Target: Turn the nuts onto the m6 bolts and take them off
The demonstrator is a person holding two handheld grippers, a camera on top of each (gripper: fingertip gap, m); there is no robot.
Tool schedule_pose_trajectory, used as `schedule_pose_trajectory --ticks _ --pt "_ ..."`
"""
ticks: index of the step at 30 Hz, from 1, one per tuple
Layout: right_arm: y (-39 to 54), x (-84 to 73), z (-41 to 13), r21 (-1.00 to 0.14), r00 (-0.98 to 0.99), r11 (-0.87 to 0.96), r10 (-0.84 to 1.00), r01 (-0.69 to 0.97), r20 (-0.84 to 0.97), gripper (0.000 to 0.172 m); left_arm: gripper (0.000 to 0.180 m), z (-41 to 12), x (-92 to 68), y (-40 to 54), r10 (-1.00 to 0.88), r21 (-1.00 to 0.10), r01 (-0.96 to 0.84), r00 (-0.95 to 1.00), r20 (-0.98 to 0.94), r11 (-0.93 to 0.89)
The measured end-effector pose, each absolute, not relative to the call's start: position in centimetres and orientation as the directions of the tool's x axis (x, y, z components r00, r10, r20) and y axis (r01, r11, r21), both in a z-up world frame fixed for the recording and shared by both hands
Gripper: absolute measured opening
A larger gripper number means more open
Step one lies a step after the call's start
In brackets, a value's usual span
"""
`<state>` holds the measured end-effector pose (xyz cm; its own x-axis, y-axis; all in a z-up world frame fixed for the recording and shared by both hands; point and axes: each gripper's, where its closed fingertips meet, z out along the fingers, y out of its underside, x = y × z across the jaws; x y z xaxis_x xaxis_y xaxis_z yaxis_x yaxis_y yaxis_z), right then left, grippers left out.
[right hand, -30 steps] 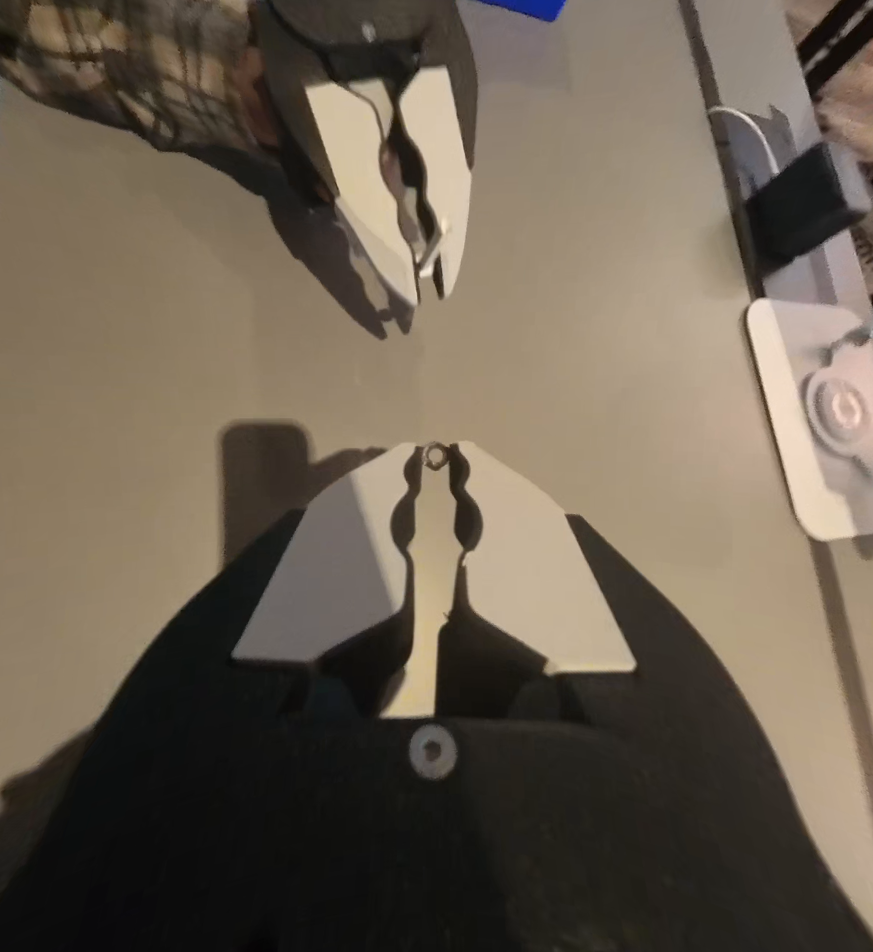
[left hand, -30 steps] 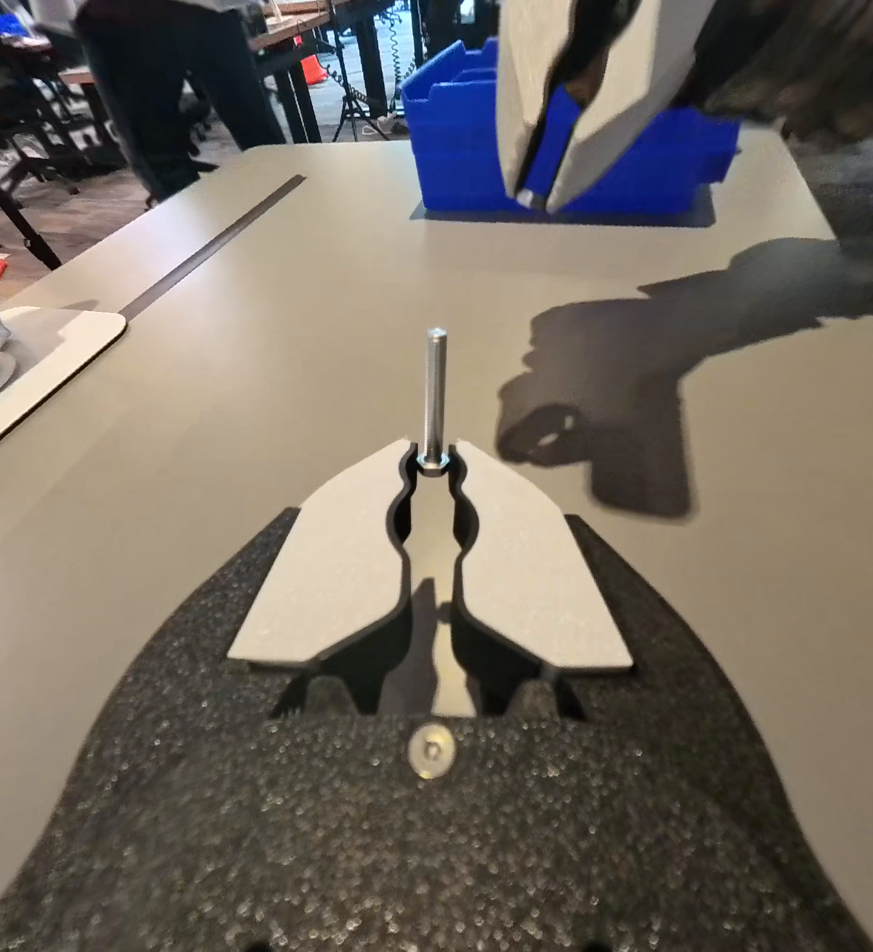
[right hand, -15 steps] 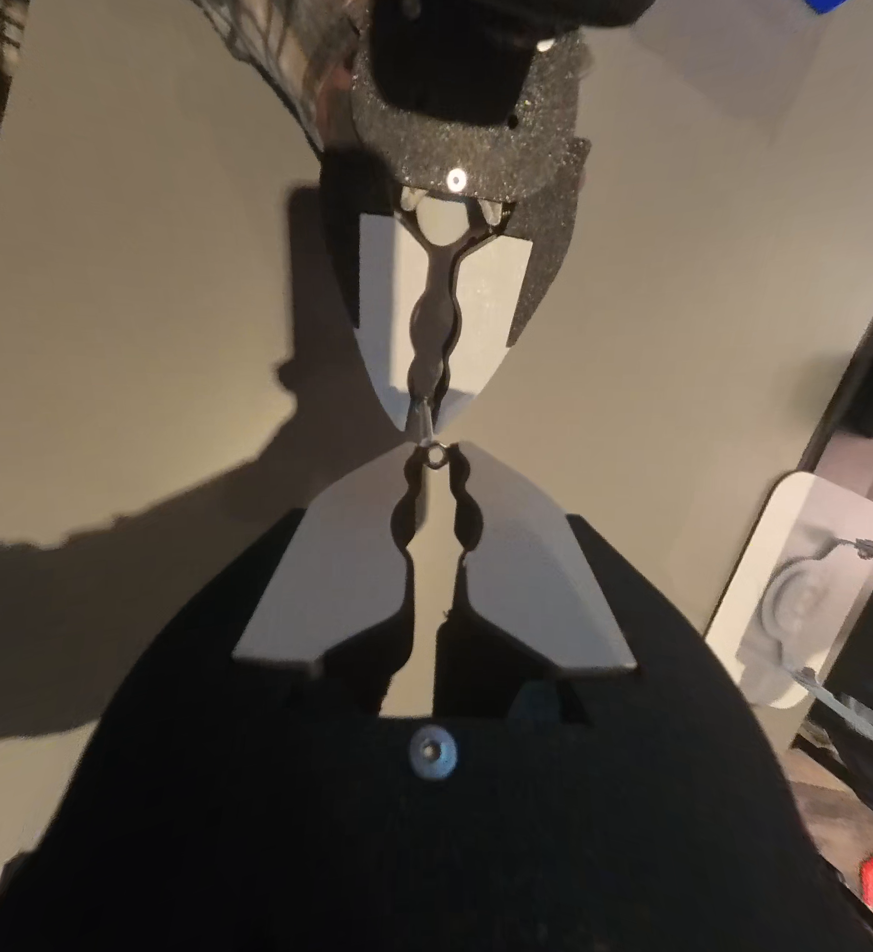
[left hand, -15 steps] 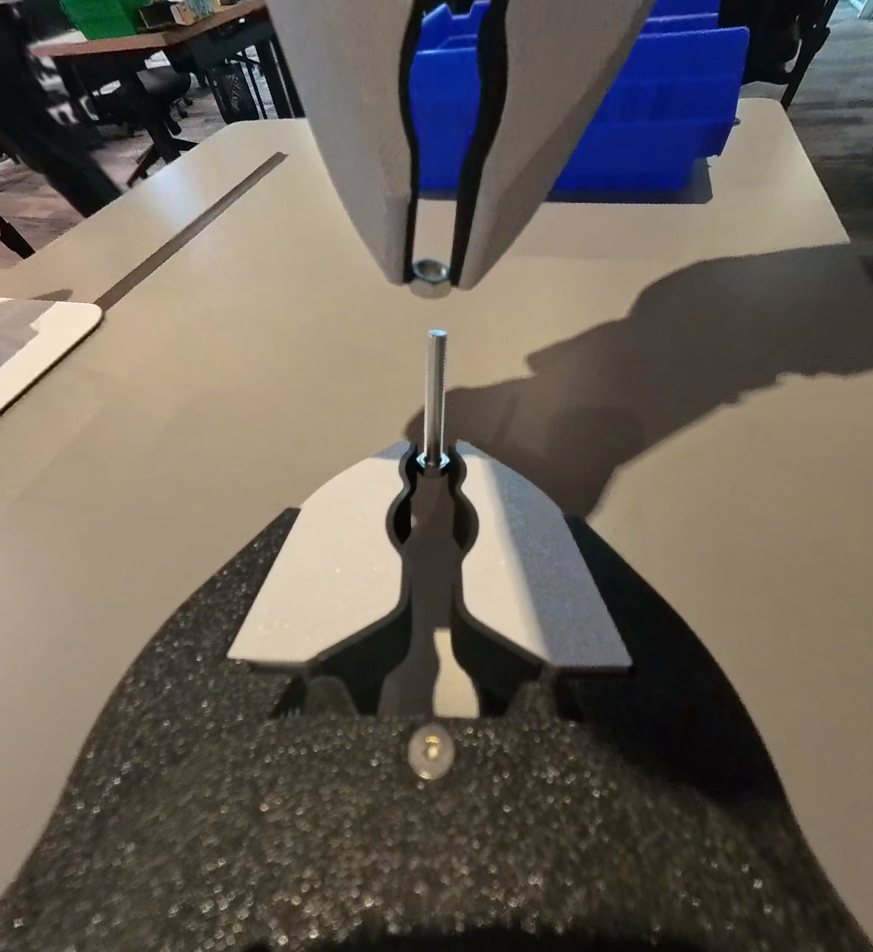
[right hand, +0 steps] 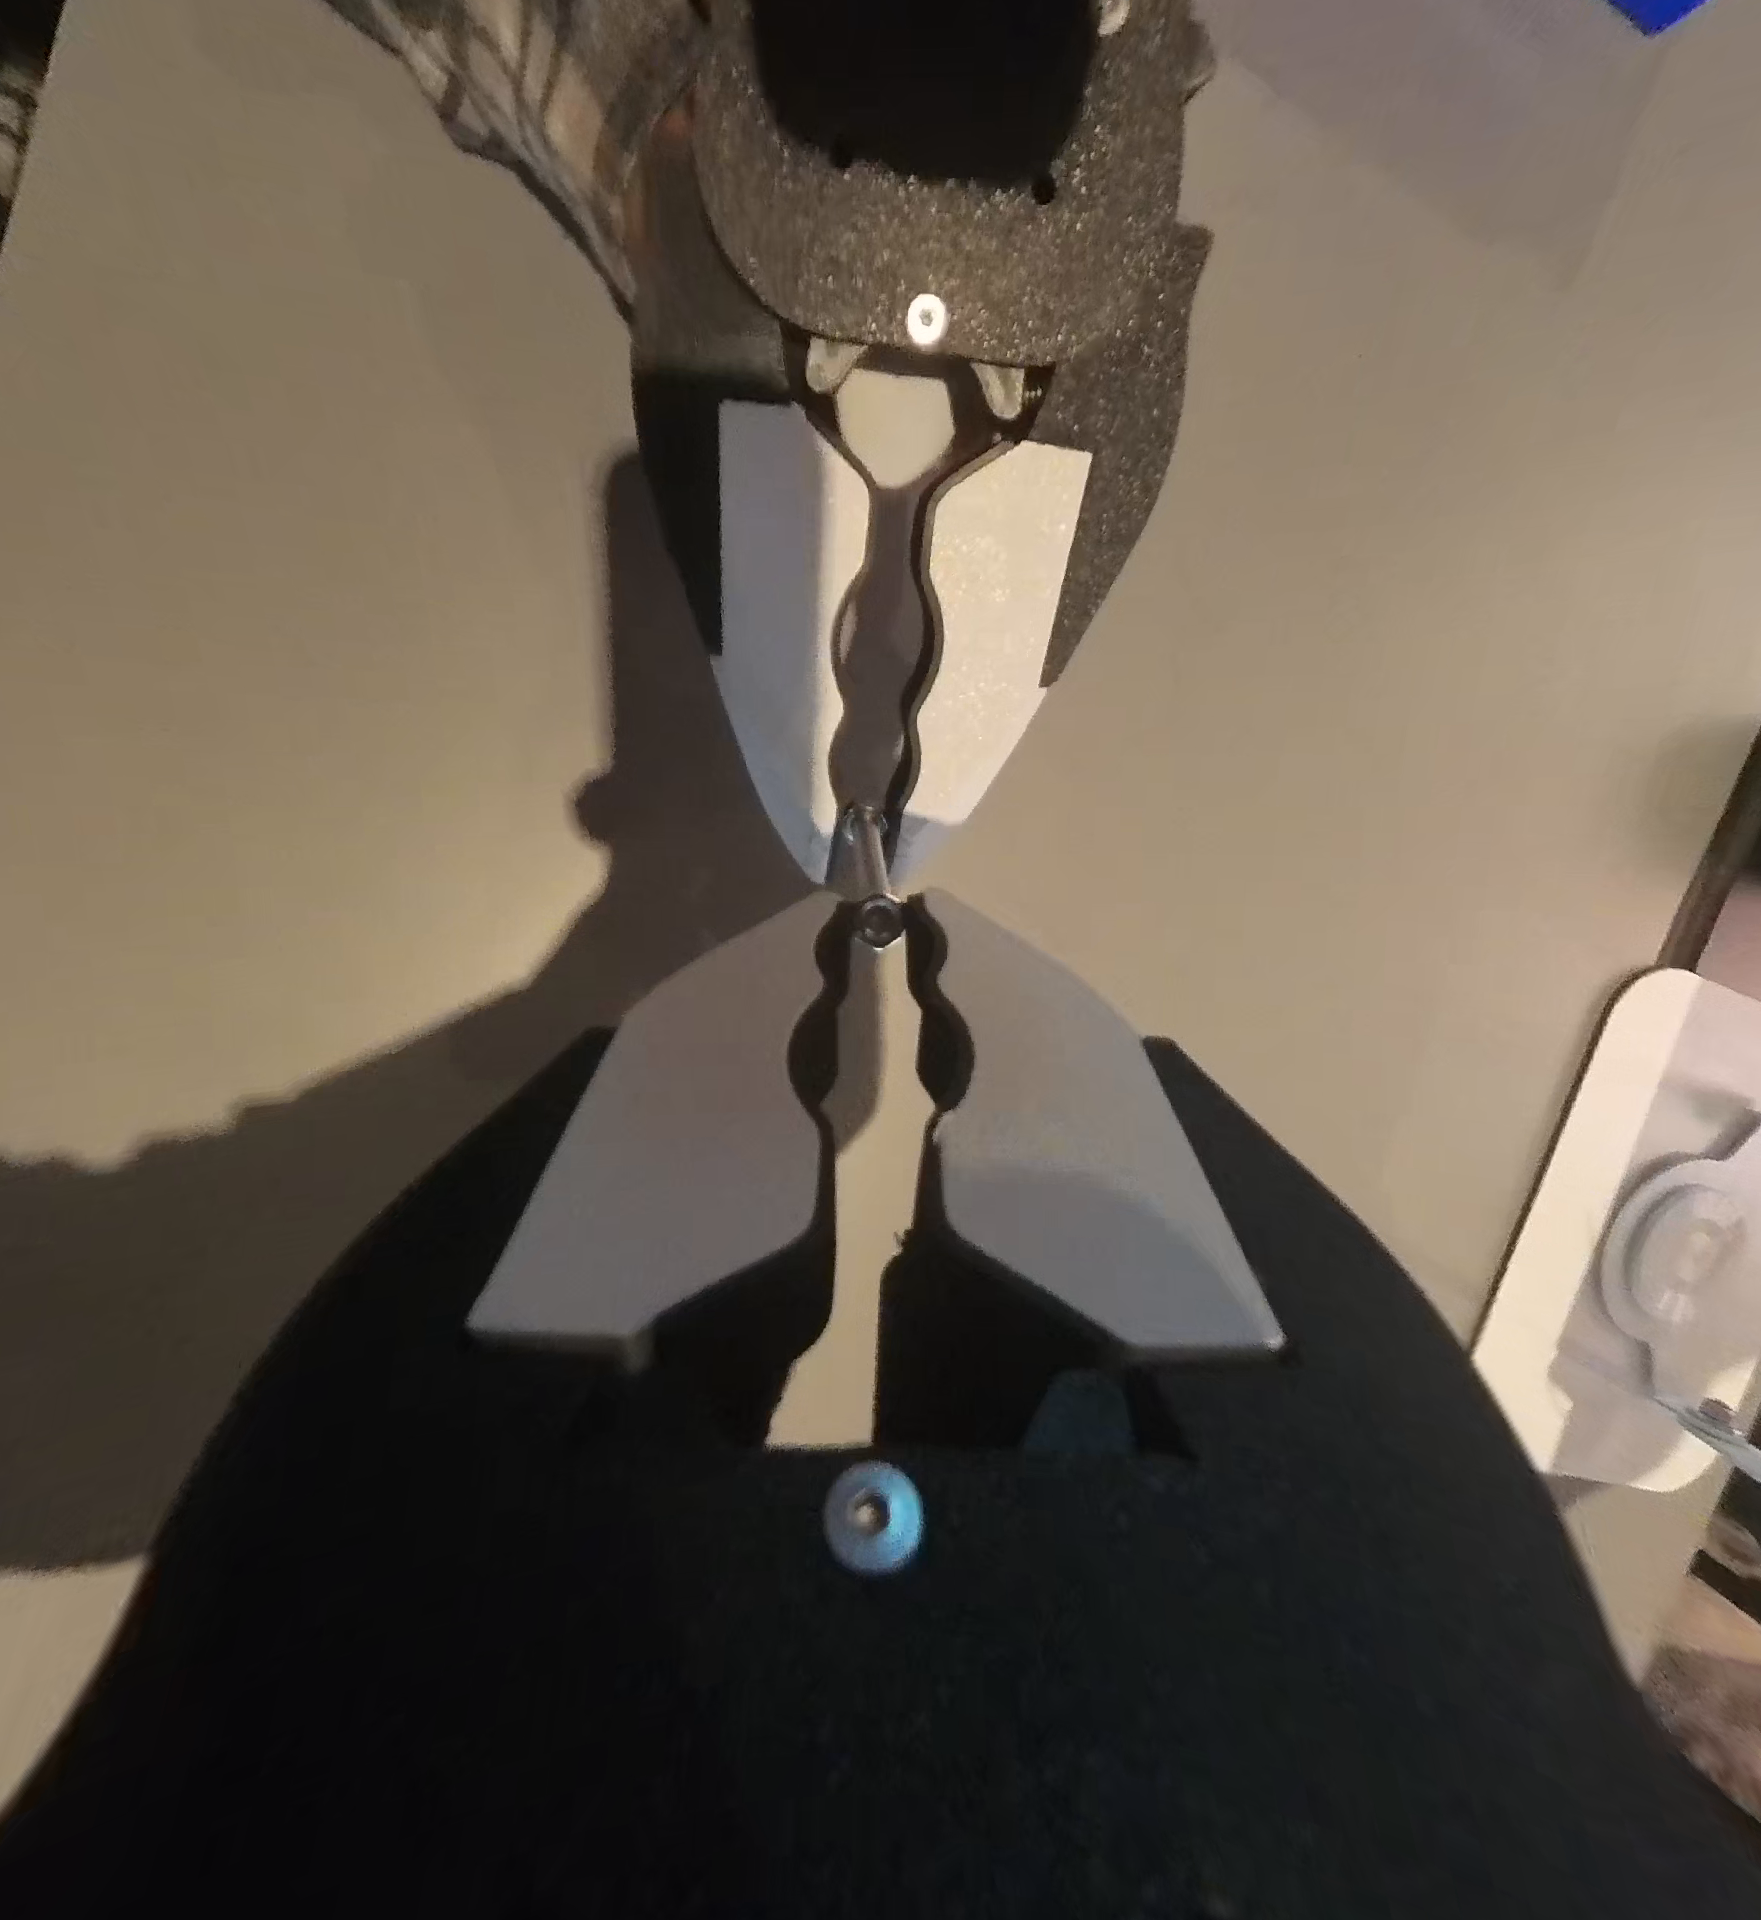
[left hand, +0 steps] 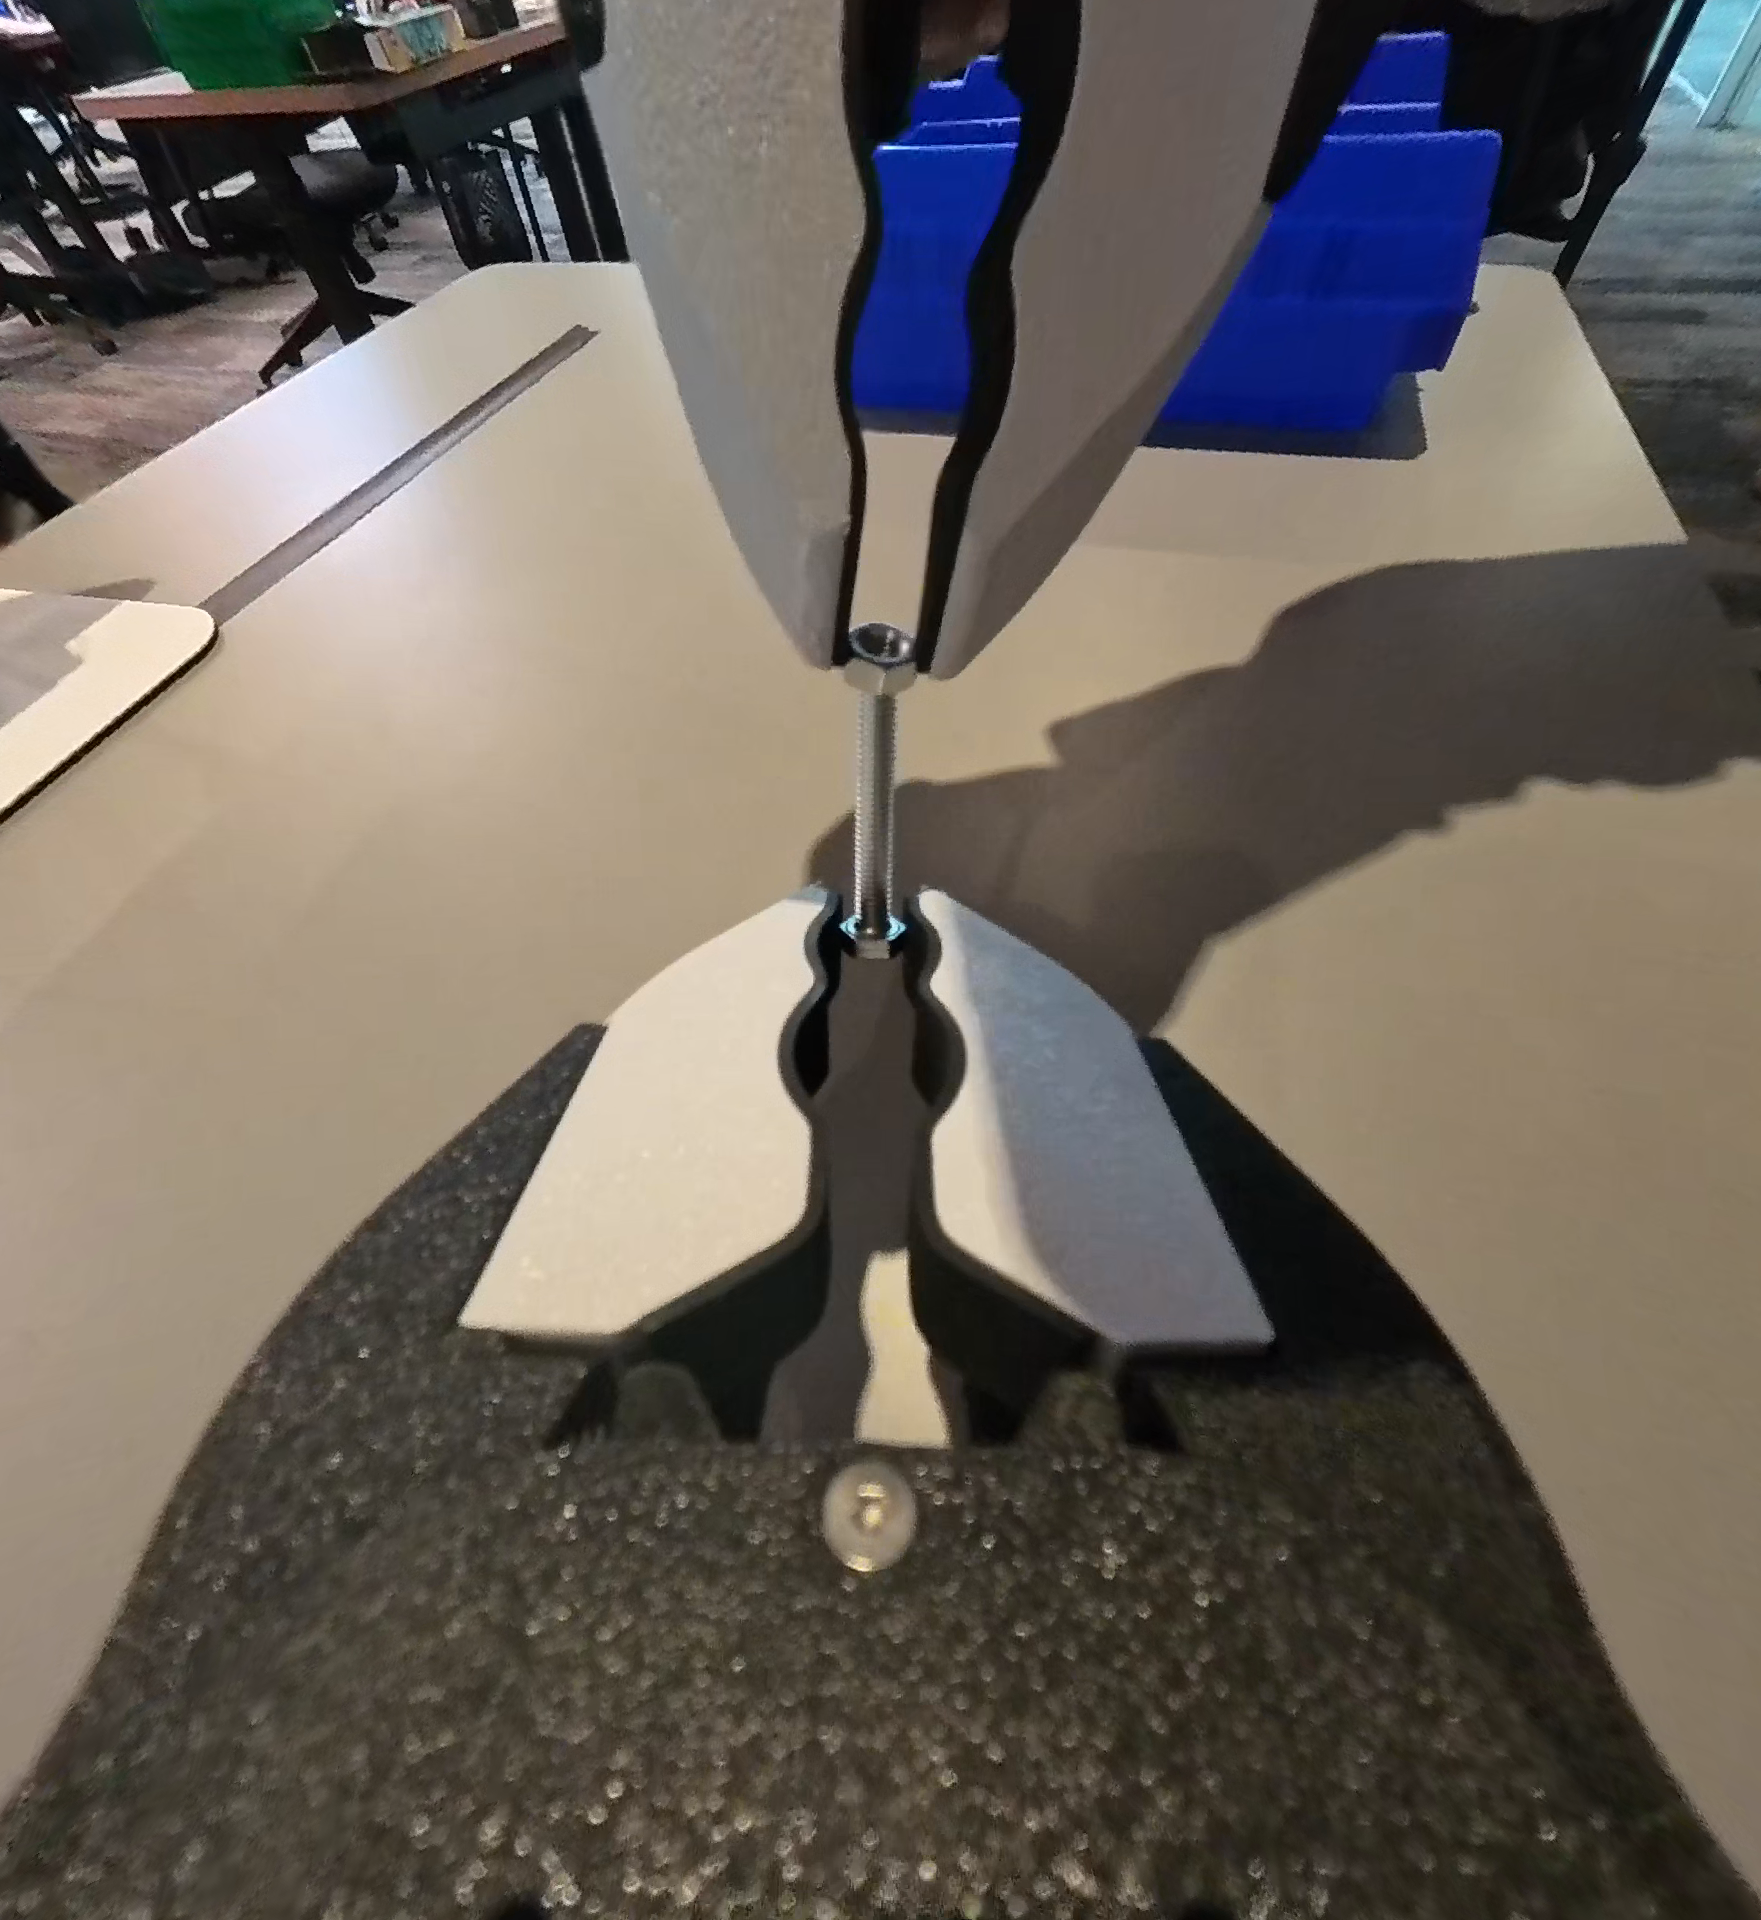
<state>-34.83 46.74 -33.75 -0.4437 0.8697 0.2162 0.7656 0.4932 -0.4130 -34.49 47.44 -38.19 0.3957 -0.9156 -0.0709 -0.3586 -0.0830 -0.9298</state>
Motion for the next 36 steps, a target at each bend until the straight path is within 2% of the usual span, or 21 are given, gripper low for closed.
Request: schedule_pose_trajectory --ticks 6,17,26,36 --pt "46.8 -35.2 -32.8 -0.575 -0.361 0.399 0.914 0.715 0.185 0.010 0.010 -37.2 -34.8 47.5 -0.909 -0.949 -0.308 0.412 -0.068 -0.069" --pt "46.7 -35.9 -31.3 -0.762 -0.293 0.320 0.939 0.563 0.178 0.010 0.010 -35.7 -34.9 47.4 -0.909 -0.976 -0.211 0.416 -0.038 -0.056" --pt "46.7 -35.3 -32.4 -0.696 -0.308 0.307 0.943 0.649 0.129 0.009 0.010 -36.8 -34.9 47.6 -0.890 -0.949 -0.315 0.437 -0.132 -0.013" --pt "47.0 -35.2 -32.7 -0.688 -0.283 0.263 0.955 0.676 0.087 0.010 0.010 -37.0 -34.9 47.8 -0.893 -0.949 -0.312 0.437 -0.109 -0.038"
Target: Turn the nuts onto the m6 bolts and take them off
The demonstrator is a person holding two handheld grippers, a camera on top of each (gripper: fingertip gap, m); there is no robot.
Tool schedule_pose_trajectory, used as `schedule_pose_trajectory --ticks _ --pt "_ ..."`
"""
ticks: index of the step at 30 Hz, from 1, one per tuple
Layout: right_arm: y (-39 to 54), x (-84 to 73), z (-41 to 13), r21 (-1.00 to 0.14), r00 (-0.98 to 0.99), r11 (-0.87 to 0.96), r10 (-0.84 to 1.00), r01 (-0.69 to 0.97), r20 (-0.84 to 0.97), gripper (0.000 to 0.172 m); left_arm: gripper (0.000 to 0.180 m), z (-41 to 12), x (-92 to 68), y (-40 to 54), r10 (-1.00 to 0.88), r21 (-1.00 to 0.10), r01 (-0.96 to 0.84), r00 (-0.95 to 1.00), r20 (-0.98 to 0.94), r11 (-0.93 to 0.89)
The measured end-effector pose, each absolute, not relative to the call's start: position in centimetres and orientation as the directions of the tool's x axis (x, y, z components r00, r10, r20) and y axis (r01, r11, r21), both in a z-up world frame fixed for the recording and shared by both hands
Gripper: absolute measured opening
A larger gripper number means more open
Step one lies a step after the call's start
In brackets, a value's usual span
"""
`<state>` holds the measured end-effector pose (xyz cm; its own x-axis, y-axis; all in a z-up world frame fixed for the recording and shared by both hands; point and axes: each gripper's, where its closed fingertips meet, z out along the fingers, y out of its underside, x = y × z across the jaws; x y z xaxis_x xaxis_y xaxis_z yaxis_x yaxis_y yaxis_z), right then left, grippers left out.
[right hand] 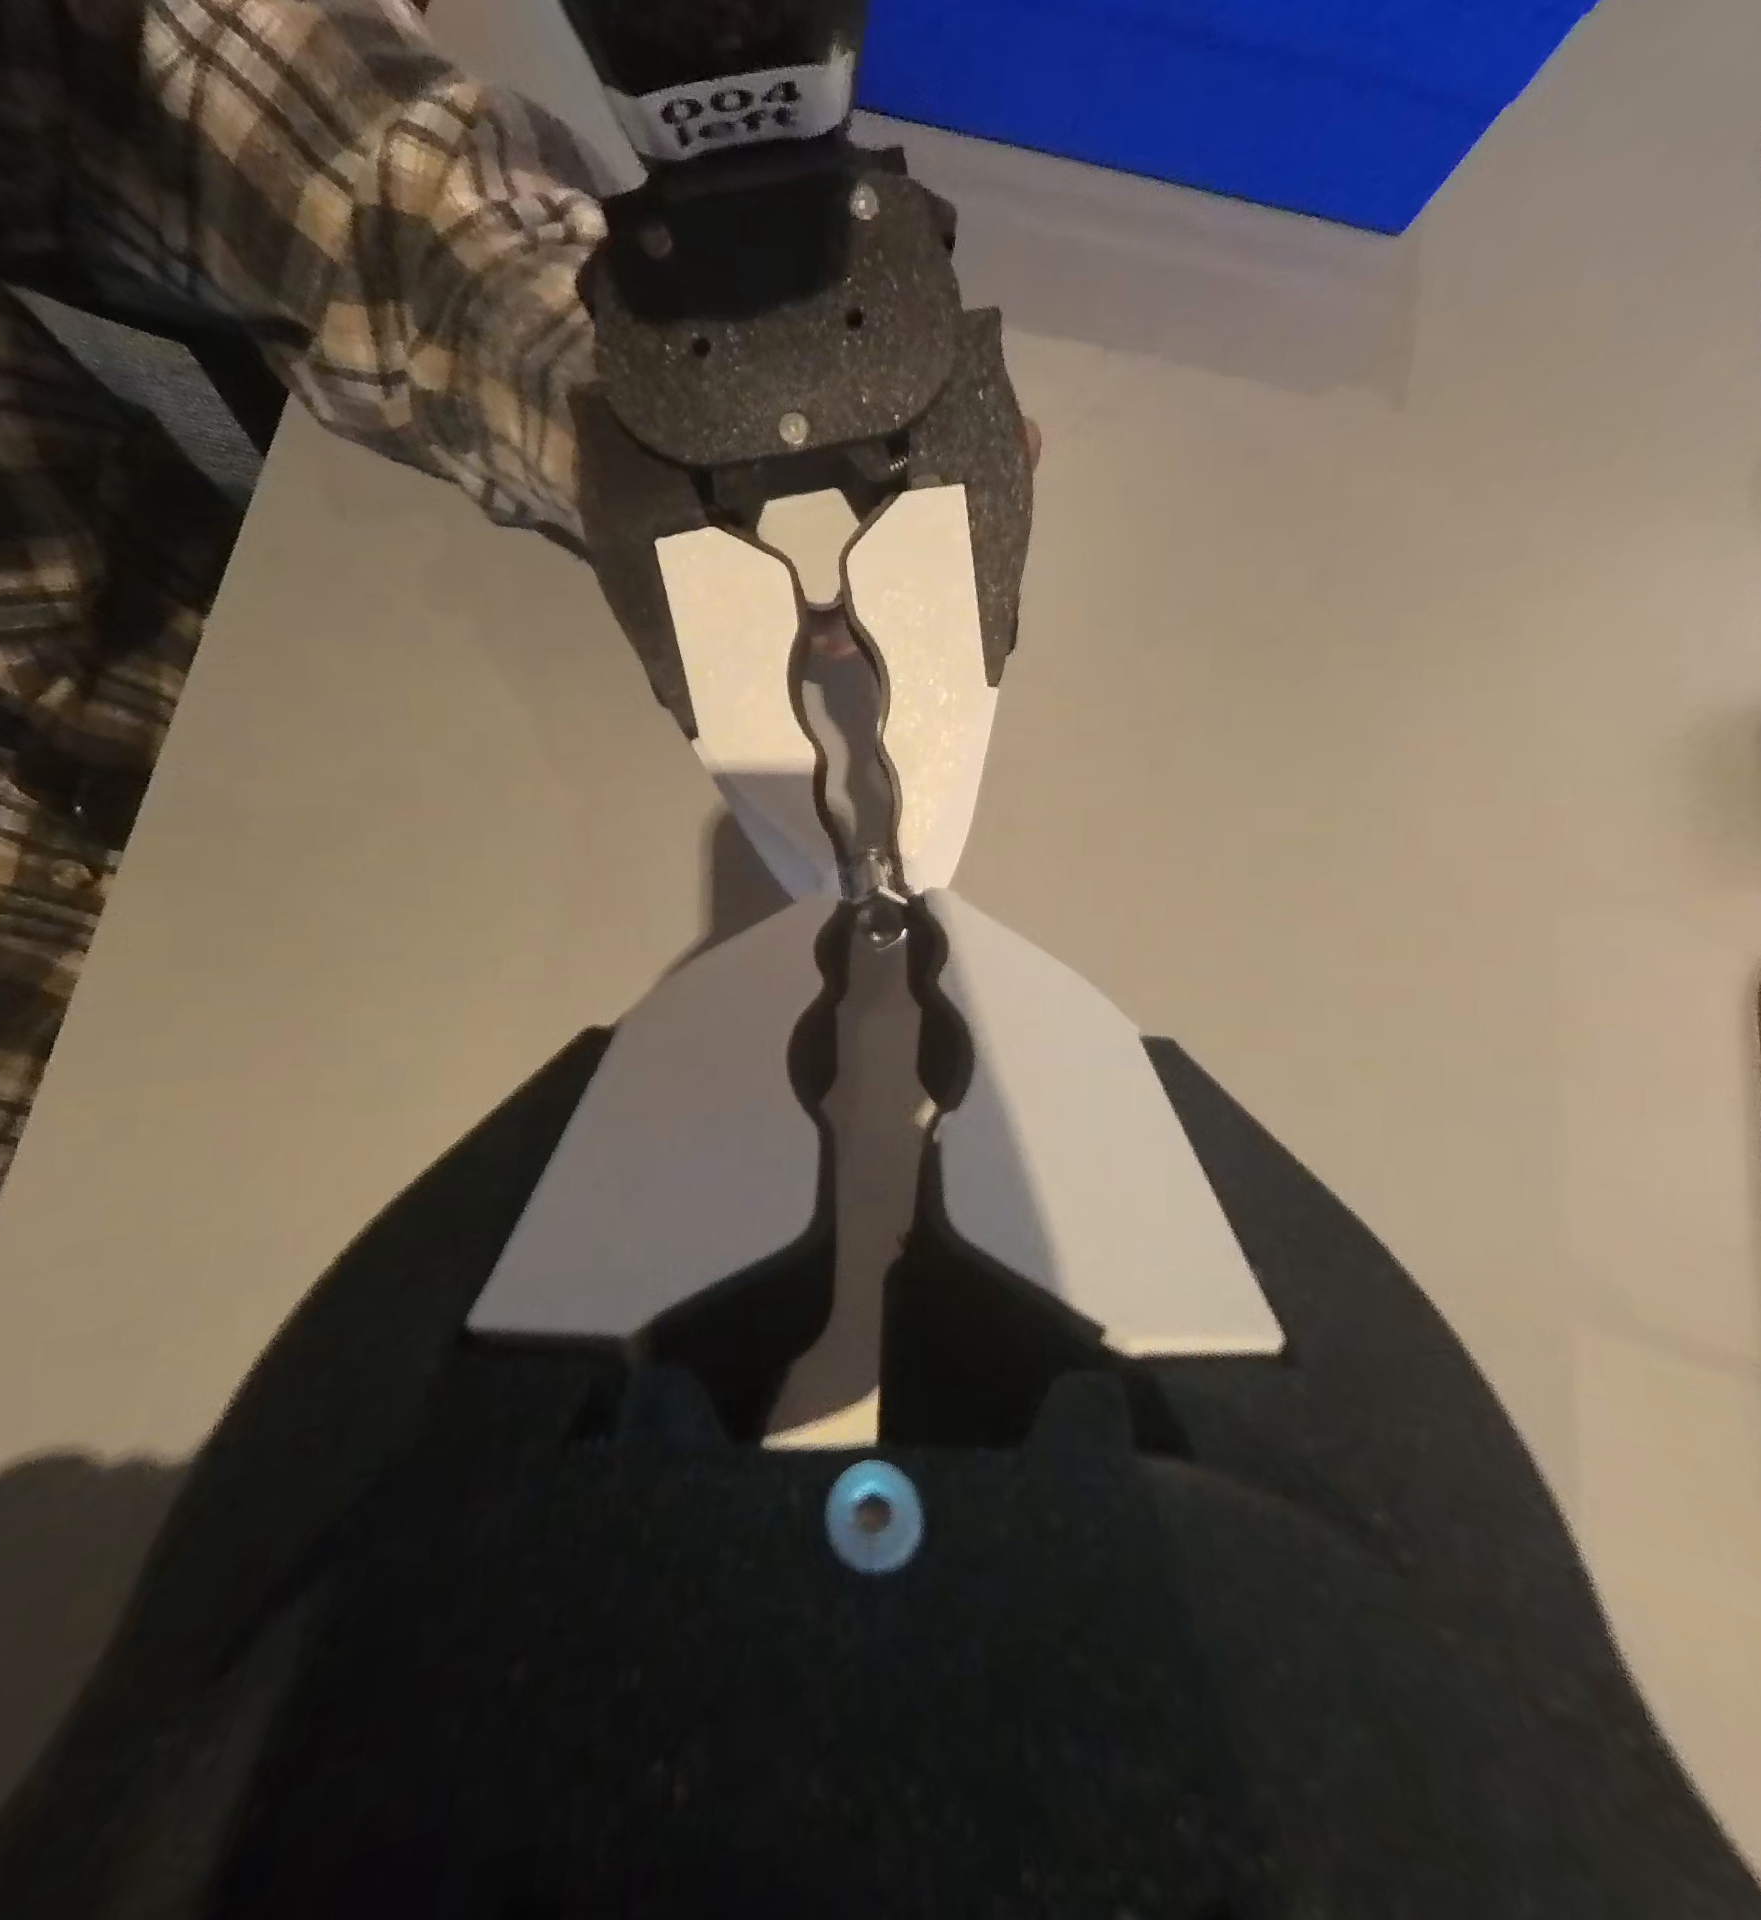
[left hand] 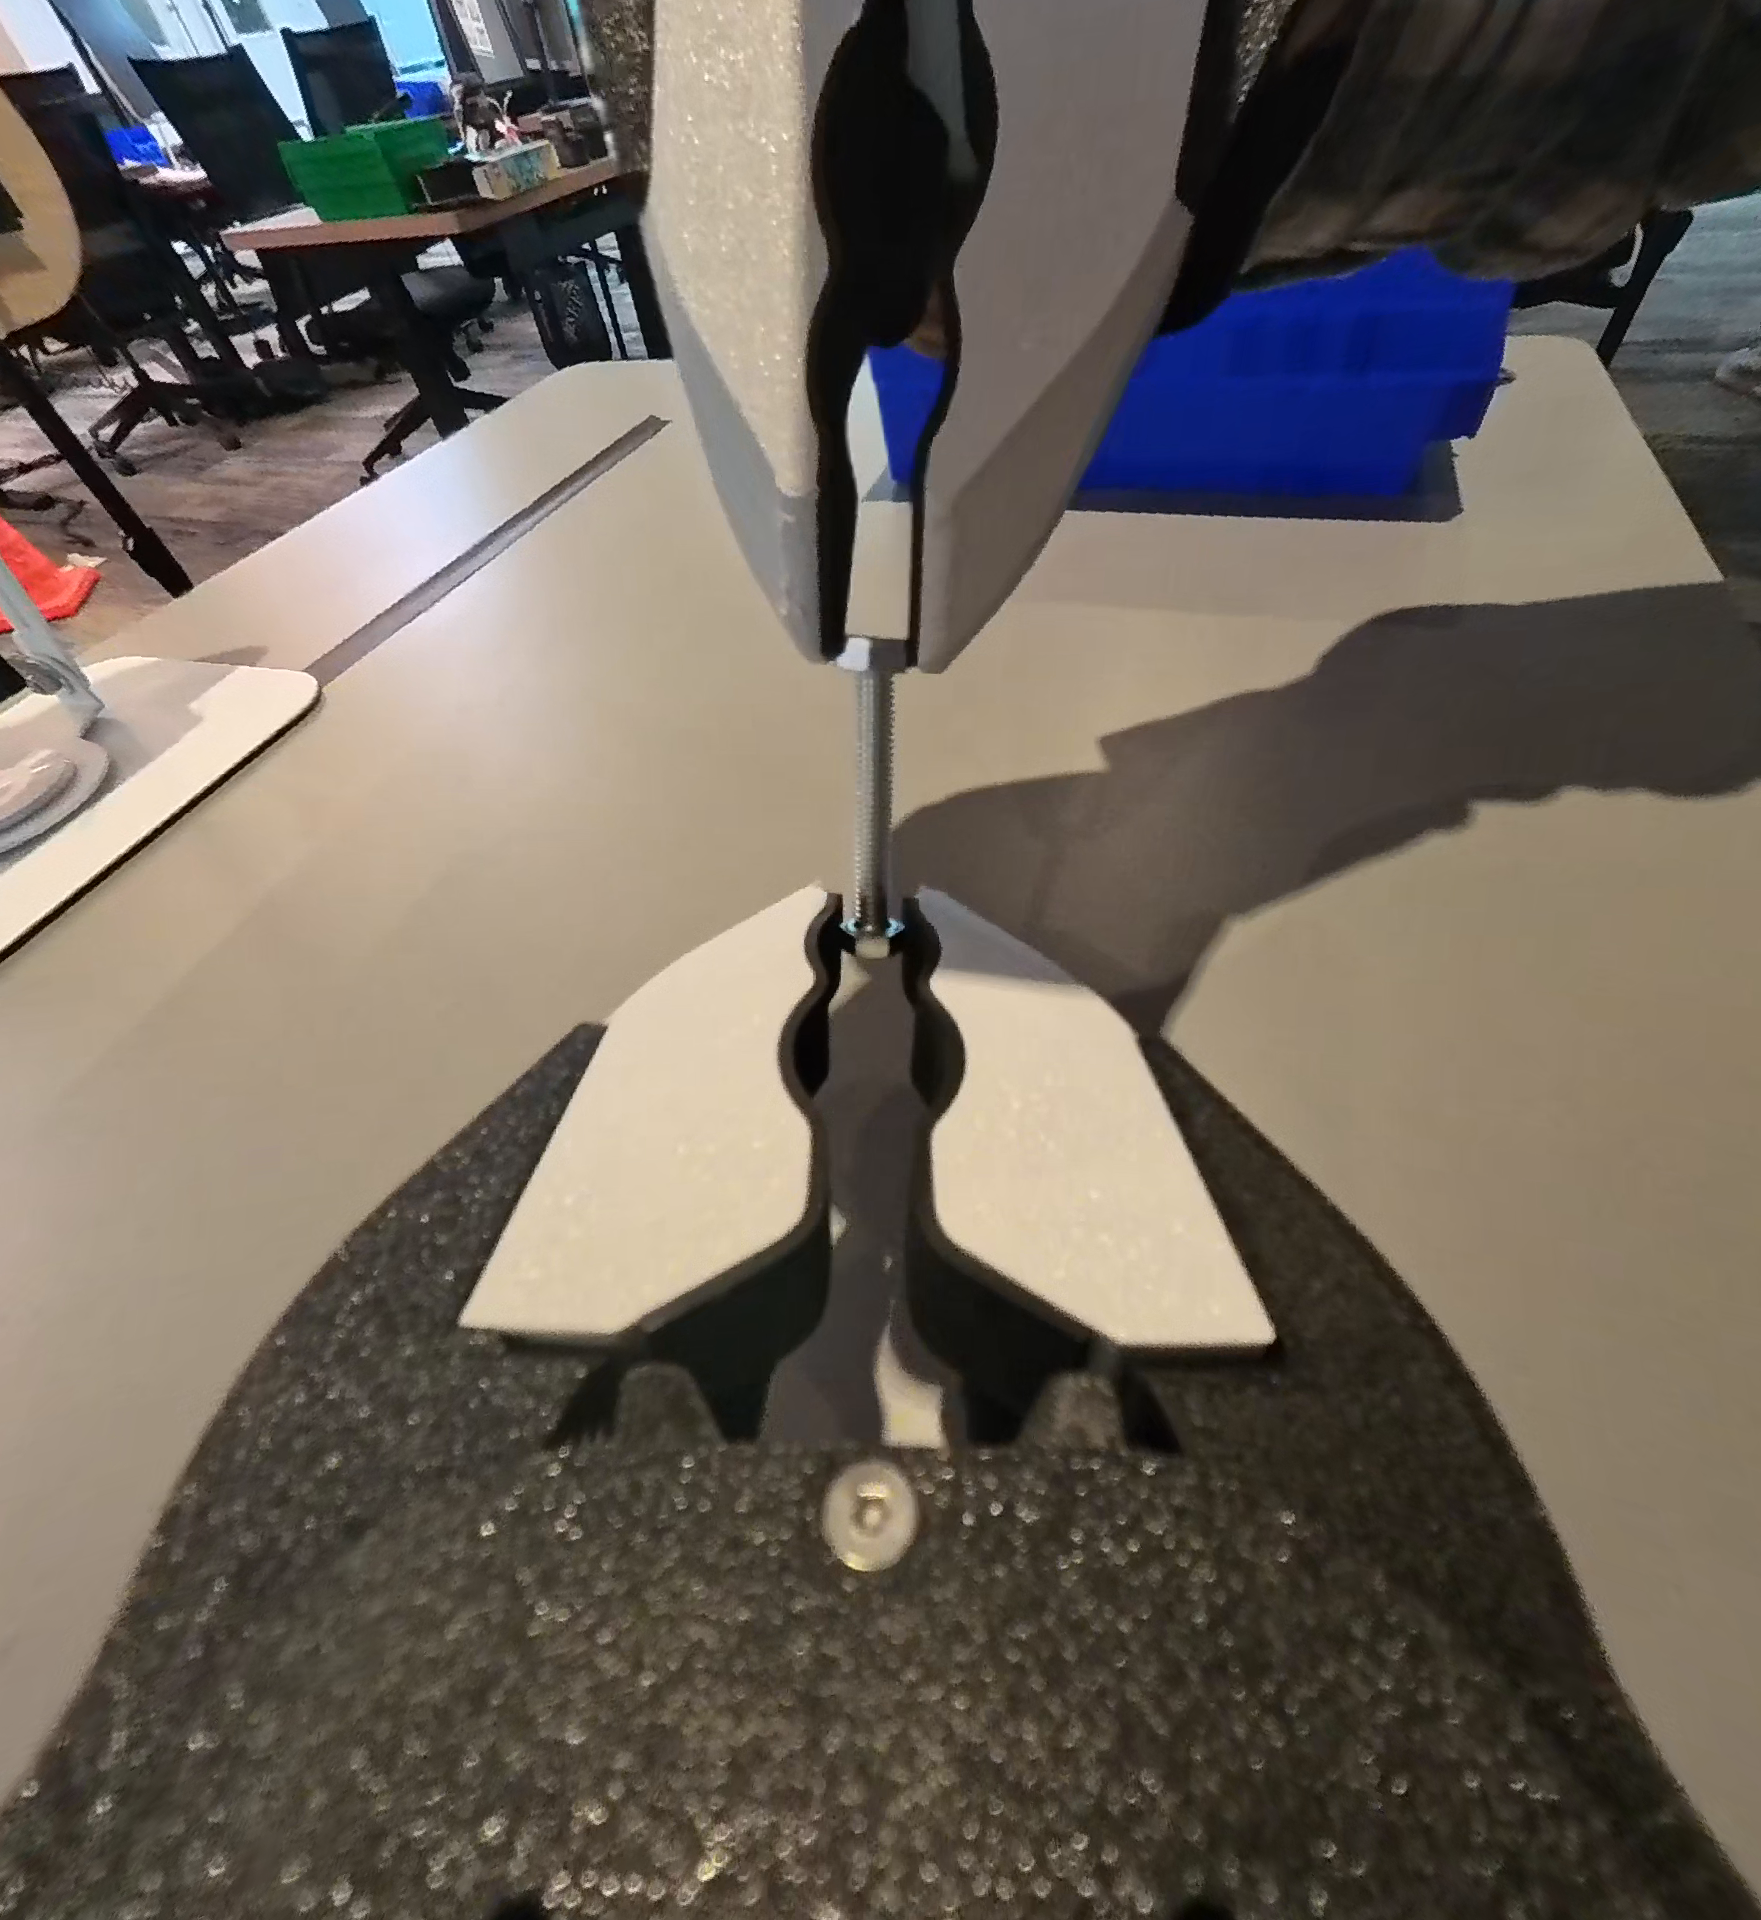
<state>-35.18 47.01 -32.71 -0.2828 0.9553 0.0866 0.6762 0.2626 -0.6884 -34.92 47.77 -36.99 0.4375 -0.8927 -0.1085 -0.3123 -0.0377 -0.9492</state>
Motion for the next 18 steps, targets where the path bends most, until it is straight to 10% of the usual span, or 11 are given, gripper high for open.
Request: schedule_pose_trajectory --ticks 18 --pt "47.04 -35.64 -32.62 -0.685 -0.297 0.286 0.949 0.670 0.107 0.022 0.010 -36.68 -34.85 47.58 -0.904 -0.959 -0.278 0.421 -0.070 -0.055"
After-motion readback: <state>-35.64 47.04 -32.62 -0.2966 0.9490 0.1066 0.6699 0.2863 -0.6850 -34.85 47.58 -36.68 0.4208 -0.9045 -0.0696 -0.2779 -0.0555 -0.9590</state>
